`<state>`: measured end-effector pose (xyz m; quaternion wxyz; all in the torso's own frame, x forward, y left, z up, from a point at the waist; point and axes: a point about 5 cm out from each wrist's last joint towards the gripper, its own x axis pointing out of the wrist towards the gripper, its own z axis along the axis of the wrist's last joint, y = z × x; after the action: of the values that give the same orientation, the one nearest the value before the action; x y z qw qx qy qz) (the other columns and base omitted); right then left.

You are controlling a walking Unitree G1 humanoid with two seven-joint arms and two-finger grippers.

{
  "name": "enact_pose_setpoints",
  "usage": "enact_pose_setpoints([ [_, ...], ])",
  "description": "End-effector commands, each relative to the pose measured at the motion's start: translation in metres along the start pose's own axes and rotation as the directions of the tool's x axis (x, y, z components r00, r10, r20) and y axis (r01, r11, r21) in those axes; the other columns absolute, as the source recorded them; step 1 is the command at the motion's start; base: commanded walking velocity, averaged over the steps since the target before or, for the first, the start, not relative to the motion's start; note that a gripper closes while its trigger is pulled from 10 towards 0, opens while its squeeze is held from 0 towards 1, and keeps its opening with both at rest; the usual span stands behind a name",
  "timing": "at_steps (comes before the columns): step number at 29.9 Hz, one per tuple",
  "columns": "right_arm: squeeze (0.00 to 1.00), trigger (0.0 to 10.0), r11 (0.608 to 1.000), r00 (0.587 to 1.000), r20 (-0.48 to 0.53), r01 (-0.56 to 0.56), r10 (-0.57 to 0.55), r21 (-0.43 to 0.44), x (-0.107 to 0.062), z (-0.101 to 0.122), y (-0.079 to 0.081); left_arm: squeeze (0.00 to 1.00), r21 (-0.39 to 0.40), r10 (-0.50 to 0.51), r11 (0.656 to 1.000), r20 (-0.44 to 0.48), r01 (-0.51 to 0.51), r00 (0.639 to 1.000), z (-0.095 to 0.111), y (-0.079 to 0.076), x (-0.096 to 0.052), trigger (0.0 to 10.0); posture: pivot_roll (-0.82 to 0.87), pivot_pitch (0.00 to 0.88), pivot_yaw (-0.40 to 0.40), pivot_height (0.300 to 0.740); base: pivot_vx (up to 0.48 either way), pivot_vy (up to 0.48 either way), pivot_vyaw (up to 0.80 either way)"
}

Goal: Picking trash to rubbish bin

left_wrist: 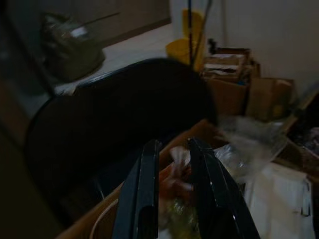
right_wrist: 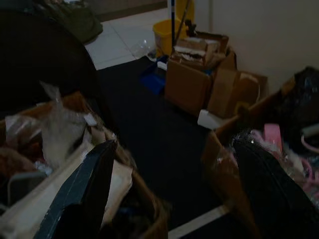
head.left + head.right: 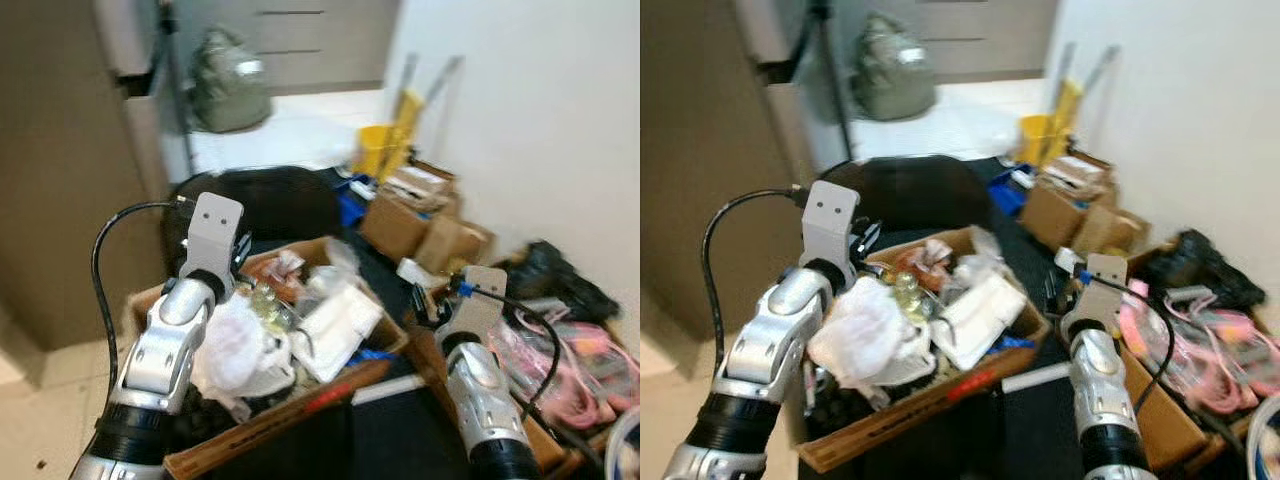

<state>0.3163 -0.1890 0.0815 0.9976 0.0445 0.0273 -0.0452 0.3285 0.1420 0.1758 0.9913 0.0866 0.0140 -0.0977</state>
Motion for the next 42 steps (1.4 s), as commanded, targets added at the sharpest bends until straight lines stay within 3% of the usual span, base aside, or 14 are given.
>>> enact_pose_setpoints([
  [1,0.0,10.0,1.0,1.0,0.009,-0.016,0.016,-0.022,0.0,0.002,0.004,0.0,0.005,0.008,1.0,-0.023,-0.008,1.0,-0.007,-0.003,0.0,10.0,-0.03,0.016,0.0,0.74,0.0,0.0,-0.8],
  [12,0.0,10.0,0.995,0.997,-0.001,0.08,-0.08,-0.062,-0.004,0.004,-0.007,0.0,0.008,0.021,1.0,-0.031,-0.021,0.999,-0.013,-0.007,-0.001,10.0,-0.02,0.022,-0.021,0.74,0.0,0.0,-0.8],
  [24,0.0,10.0,0.995,0.999,0.023,0.05,-0.048,-0.084,0.001,0.017,-0.001,0.0,0.041,0.047,0.998,-0.124,-0.042,0.991,-0.028,0.013,-0.006,10.0,-0.03,0.042,-0.027,0.74,0.0,0.0,-0.8],
  [29,0.0,10.0,0.996,1.0,-0.02,-0.015,0.013,-0.09,0.001,0.009,0.007,0.0,0.064,0.038,0.998,-0.152,-0.029,0.988,-0.037,0.015,-0.01,10.0,-0.03,0.047,-0.035,0.74,0.0,0.0,-0.8],
  [32,0.0,10.0,0.991,0.996,-0.049,-0.075,0.07,-0.113,-0.003,0.0,0.015,0.0,0.026,0.06,0.998,-0.174,-0.056,0.983,-0.044,0.015,-0.013,10.0,-0.03,0.053,-0.039,0.74,0.0,0.0,-0.8],
  [42,0.0,10.0,0.997,0.997,-0.078,-0.03,0.025,-0.072,-0.01,-0.008,0.012,0.0,0.019,0.075,0.997,-0.166,-0.073,0.983,-0.042,0.016,-0.017,10.0,-0.02,0.063,-0.042,0.74,0.0,0.0,-0.8],
])
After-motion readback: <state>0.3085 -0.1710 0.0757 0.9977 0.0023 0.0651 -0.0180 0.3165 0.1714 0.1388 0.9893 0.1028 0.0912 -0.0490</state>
